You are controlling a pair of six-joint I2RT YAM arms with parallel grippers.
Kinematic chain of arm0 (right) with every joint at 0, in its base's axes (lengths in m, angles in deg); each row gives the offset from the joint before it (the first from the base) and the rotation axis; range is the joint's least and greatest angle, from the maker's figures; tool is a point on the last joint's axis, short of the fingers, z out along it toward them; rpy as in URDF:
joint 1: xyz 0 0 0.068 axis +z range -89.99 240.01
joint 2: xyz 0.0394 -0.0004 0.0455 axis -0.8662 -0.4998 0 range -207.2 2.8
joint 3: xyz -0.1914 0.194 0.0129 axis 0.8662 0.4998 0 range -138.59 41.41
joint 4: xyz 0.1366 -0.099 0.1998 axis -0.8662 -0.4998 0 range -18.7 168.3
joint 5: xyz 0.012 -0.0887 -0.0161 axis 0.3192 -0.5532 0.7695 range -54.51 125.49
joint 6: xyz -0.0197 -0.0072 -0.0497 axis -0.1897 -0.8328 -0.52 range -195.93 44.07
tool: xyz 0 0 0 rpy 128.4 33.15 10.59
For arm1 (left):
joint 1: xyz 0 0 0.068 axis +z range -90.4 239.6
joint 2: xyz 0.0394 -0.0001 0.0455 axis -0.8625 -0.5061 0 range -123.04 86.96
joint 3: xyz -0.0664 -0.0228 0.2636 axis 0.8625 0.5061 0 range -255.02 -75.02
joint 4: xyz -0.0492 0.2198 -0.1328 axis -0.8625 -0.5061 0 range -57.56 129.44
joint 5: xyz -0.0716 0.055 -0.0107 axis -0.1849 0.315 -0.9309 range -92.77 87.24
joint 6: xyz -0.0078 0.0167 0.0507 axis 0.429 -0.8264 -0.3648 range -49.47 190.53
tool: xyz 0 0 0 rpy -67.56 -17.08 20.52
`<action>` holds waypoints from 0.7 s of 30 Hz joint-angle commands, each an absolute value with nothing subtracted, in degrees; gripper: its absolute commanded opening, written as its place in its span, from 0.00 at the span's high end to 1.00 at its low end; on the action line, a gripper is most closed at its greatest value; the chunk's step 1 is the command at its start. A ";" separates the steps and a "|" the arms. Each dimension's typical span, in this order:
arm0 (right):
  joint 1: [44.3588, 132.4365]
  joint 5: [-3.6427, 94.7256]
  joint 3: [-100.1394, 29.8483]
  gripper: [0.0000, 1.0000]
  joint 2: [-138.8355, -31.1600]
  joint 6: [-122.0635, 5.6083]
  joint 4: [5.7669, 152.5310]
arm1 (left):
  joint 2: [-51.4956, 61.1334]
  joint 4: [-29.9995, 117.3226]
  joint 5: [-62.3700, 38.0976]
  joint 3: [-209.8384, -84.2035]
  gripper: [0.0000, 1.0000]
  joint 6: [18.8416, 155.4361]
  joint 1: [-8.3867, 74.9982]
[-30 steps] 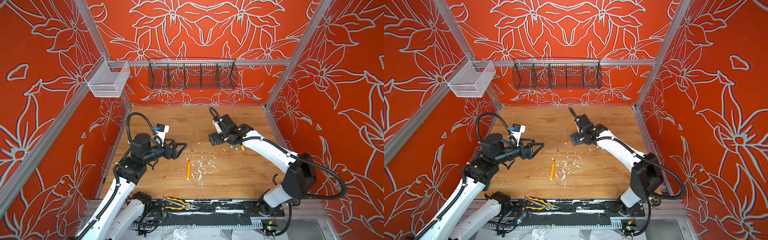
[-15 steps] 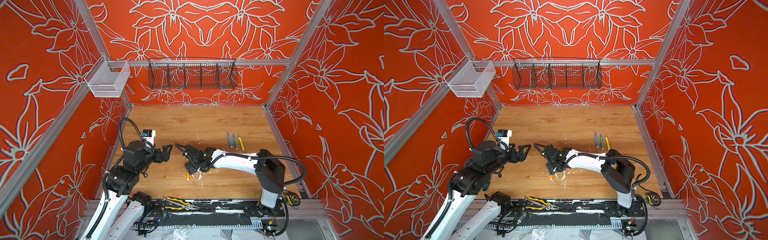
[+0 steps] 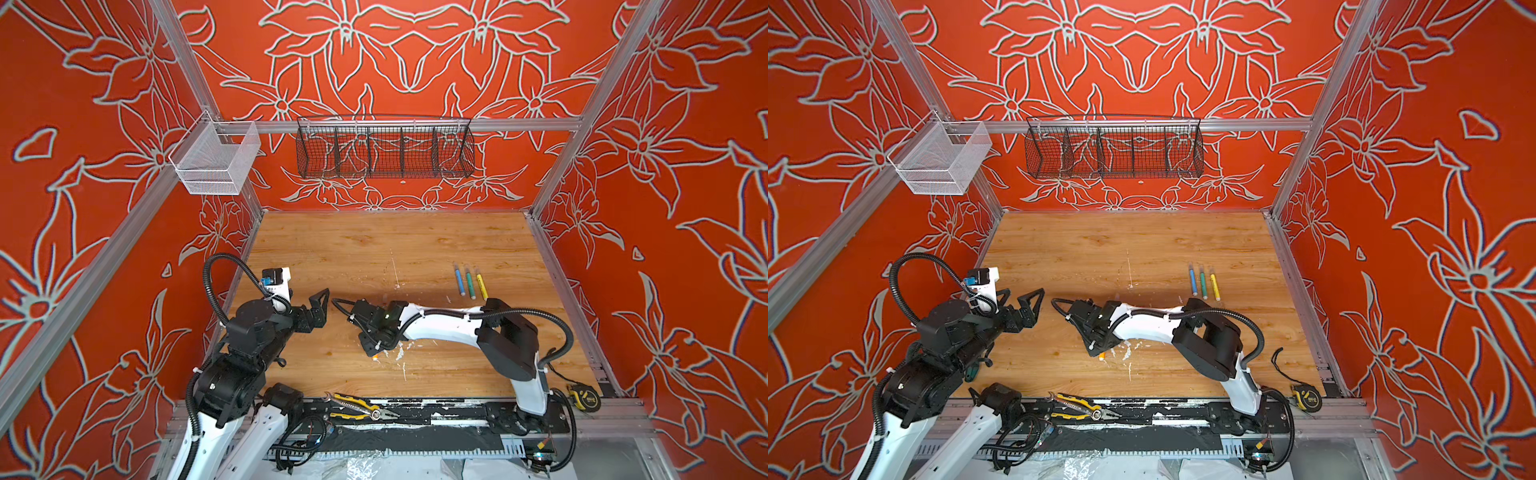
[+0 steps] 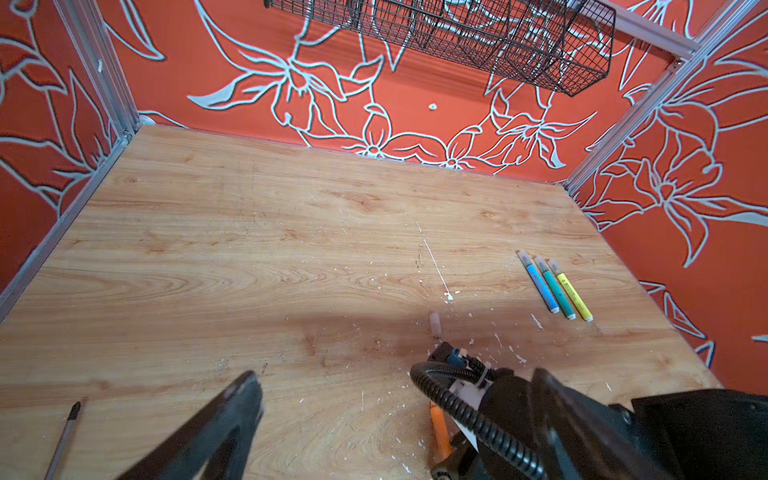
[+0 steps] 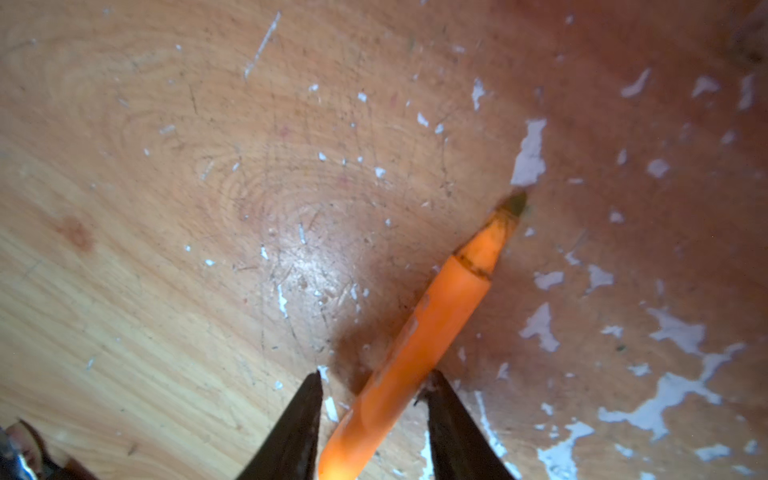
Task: Insert the pens into the pen caps
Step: 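Move the right gripper to the orange marker and grasp it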
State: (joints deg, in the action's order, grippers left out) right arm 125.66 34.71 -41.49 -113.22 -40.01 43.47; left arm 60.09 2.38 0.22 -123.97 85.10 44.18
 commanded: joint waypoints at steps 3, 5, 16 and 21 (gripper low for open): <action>126.10 35.45 -42.11 0.68 -114.07 -40.25 38.40 | 61.03 2.53 1.10 -123.73 0.03 85.09 44.34; 126.05 33.93 -41.49 0.74 -113.45 -40.84 36.93 | 60.80 2.78 0.78 -123.65 0.03 85.25 44.39; 121.94 28.13 -26.88 0.81 -103.03 -47.95 33.47 | 57.72 3.96 -2.76 -123.89 0.03 85.22 44.39; 121.89 28.72 -26.09 0.58 -102.31 -49.10 33.19 | 57.51 5.51 -3.38 -123.20 0.03 86.72 44.39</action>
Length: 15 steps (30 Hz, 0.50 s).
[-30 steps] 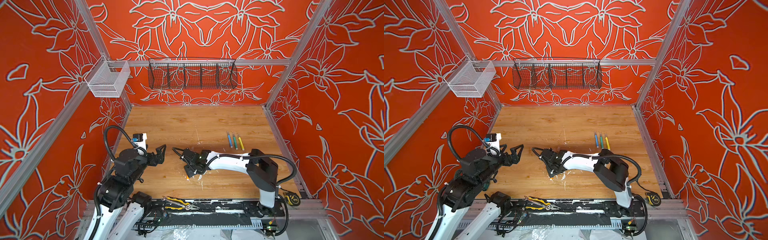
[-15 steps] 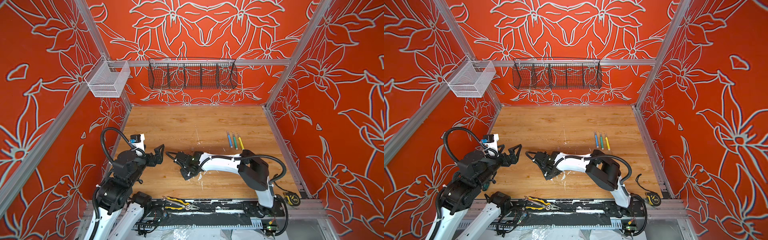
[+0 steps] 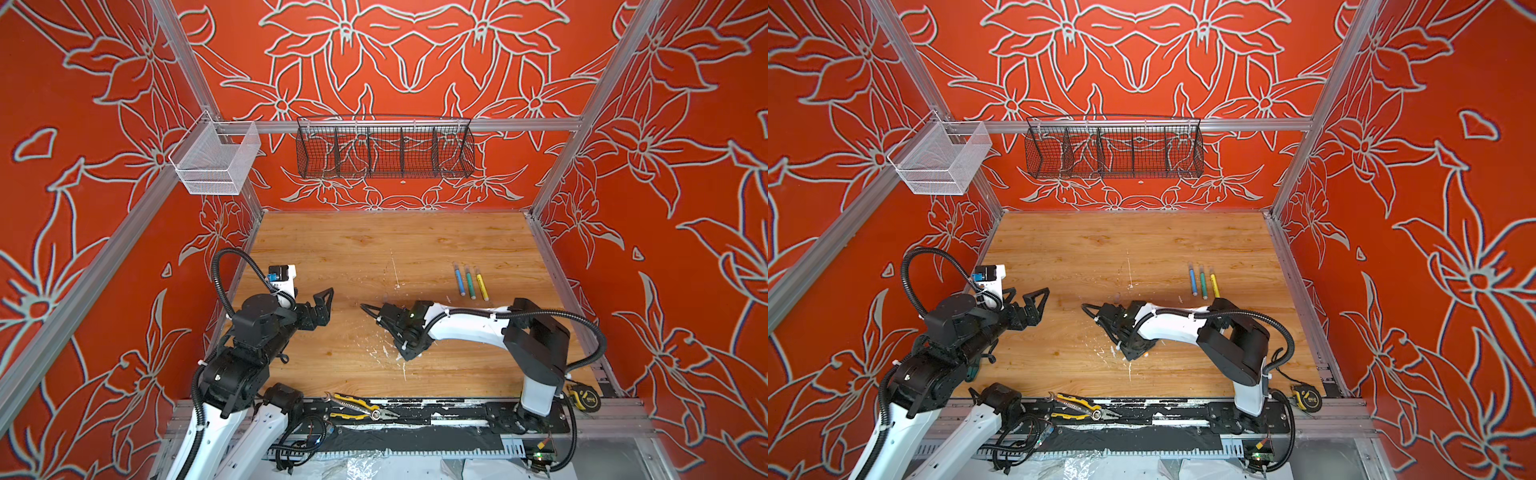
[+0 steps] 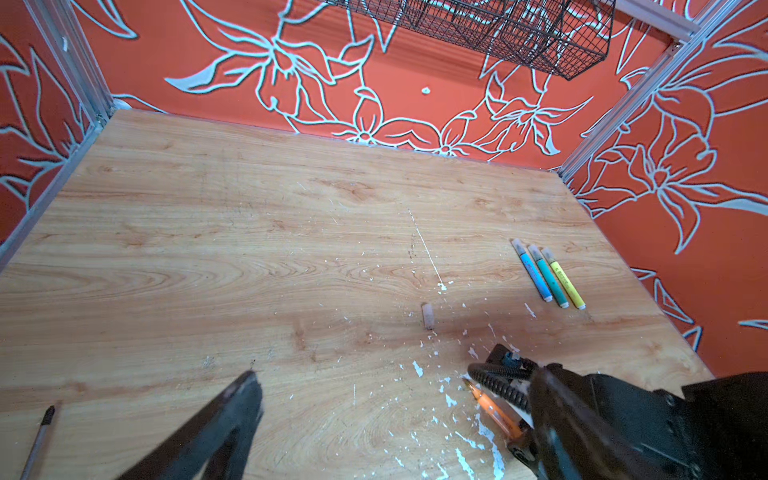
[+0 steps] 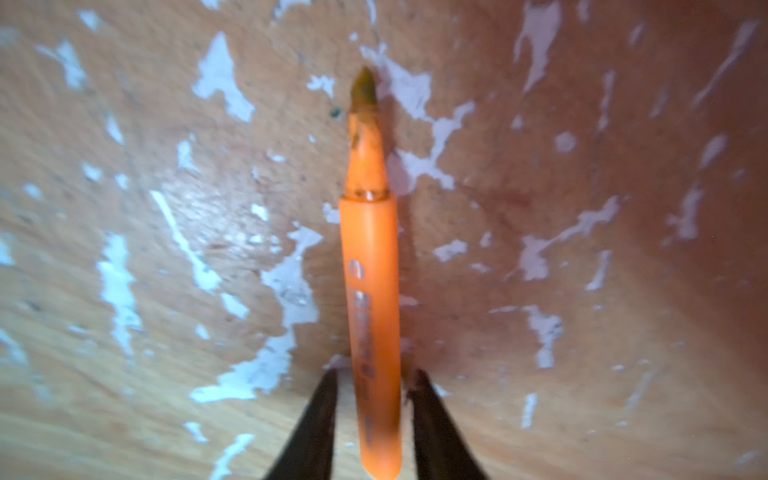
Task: Insert the pens into the pen caps
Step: 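Move the right gripper to the orange marker and grasp it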
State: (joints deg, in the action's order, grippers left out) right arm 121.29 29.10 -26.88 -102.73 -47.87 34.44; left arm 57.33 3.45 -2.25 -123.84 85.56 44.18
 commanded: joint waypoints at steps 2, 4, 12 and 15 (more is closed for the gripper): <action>121.89 29.48 -26.00 0.54 -102.55 -49.30 33.57 | 57.42 5.86 -3.51 -123.03 0.03 87.04 44.39; 121.89 29.82 -25.68 0.55 -102.96 -49.43 33.91 | 57.22 5.88 -3.53 -123.02 0.03 87.05 44.39; 121.39 31.58 -24.04 0.81 -103.92 -49.48 36.93 | 53.89 5.96 -5.03 -122.75 0.03 88.54 44.39; 120.65 32.48 -22.65 0.87 -102.06 -49.40 39.42 | 50.06 6.62 -7.40 -121.94 0.03 91.32 44.39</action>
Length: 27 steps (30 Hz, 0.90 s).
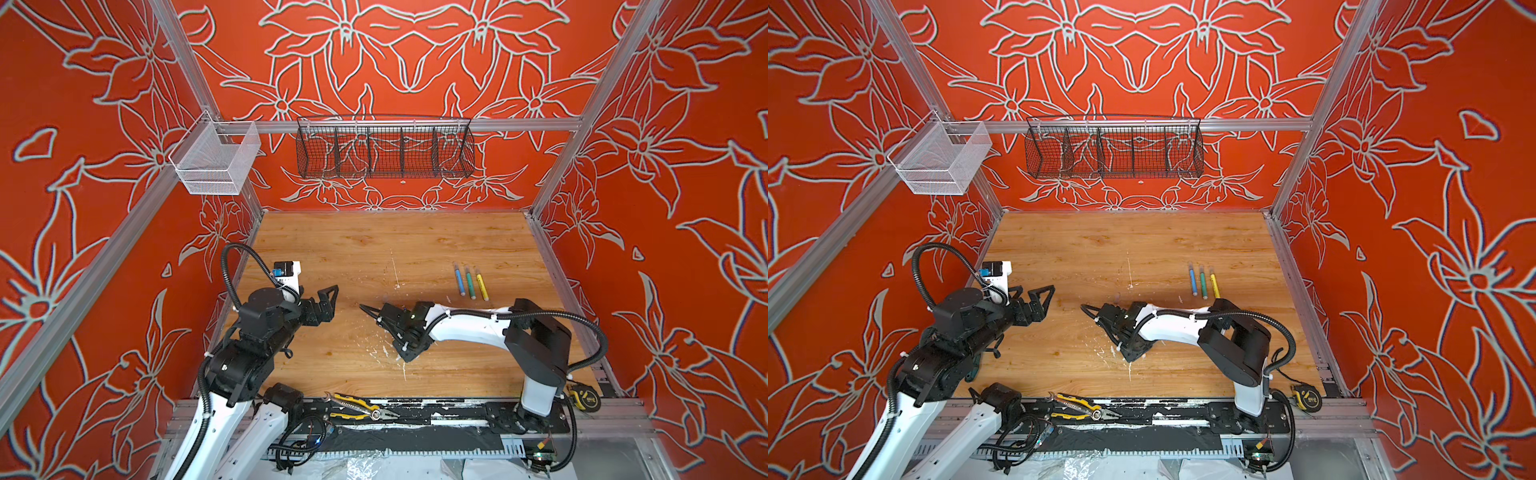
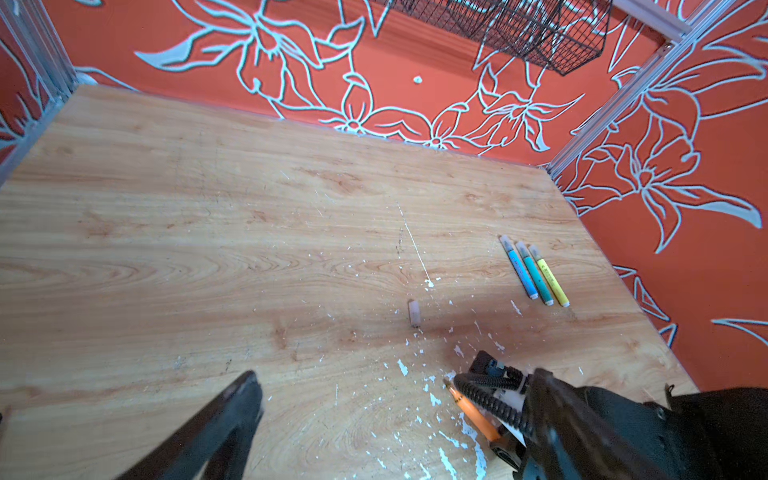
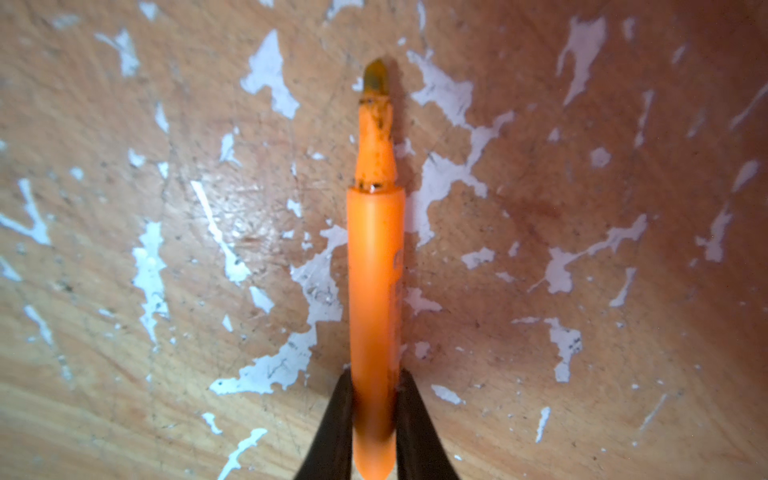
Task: Insert the pens into the pen caps
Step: 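Move the right gripper to the orange marker and grasp it, then grasp the clear cap with the left gripper while the right lifts the orange marker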
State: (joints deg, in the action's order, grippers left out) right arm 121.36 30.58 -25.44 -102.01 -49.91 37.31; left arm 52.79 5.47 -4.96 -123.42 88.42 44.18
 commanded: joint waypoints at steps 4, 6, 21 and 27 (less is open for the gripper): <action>118.68 32.46 -20.79 0.95 -95.97 -49.88 42.08 | 45.08 8.64 -9.00 -120.87 0.03 94.49 44.39; 117.90 32.03 -20.21 0.96 -93.06 -50.99 42.13 | 42.72 10.23 -9.87 -120.59 0.03 95.67 44.44; 116.89 33.88 -4.33 1.00 -62.06 -58.40 52.06 | 7.06 8.57 -20.31 -135.13 0.13 94.11 43.33; 116.97 34.44 0.94 1.00 -53.67 -58.58 54.04 | -6.75 2.44 -15.26 -145.51 0.25 91.30 38.37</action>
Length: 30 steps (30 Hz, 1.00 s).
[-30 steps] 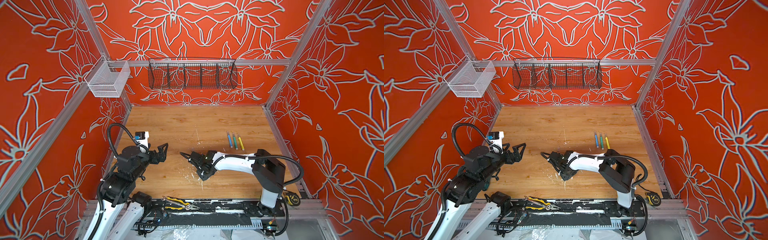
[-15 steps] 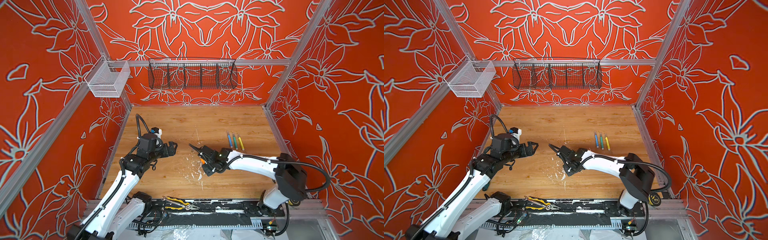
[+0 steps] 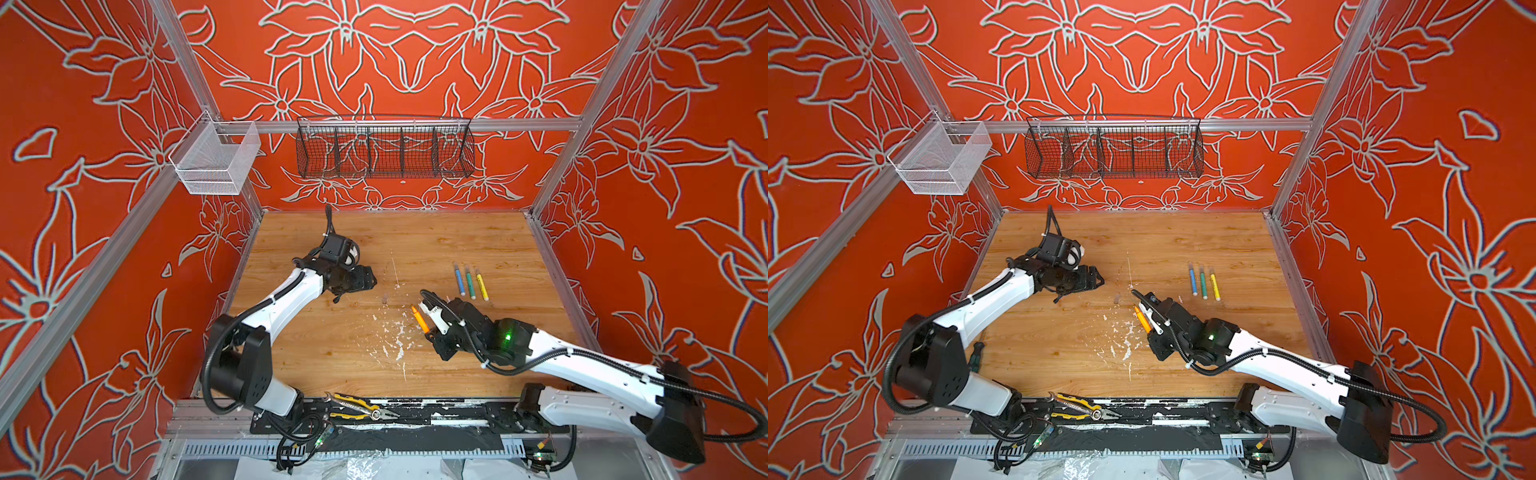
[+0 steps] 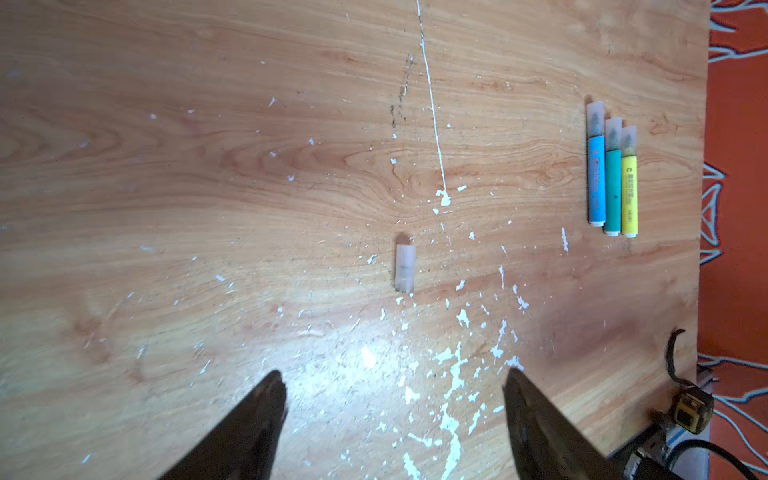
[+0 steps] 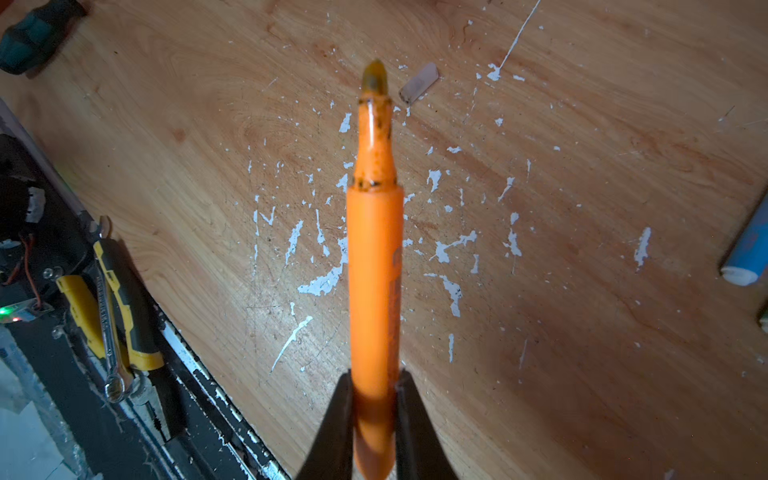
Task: Insert the pens into the pen caps
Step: 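Grasp the clear cap with the left gripper while the right lifts the orange marker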
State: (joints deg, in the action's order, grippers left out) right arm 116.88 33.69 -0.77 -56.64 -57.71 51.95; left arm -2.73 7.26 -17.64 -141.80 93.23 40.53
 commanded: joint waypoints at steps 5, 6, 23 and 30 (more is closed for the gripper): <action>116.97 36.74 3.64 1.00 -48.42 -59.37 53.97 | -17.90 -4.64 -11.29 -155.16 0.31 89.53 34.34; 116.93 37.83 4.12 1.00 -47.57 -59.86 54.04 | -20.06 -6.17 -10.06 -157.13 0.33 89.28 33.50; 117.01 42.79 7.99 1.00 -40.62 -61.29 54.41 | -34.61 -11.05 -3.20 -168.77 0.56 89.36 29.71; 117.10 42.96 7.32 1.00 -40.88 -61.24 54.00 | -38.00 -12.97 -2.26 -171.59 0.63 88.56 28.72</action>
State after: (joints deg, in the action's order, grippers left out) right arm 116.88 42.25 7.61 -41.01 -60.53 53.52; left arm -36.45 -10.03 -3.65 -170.59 89.10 29.40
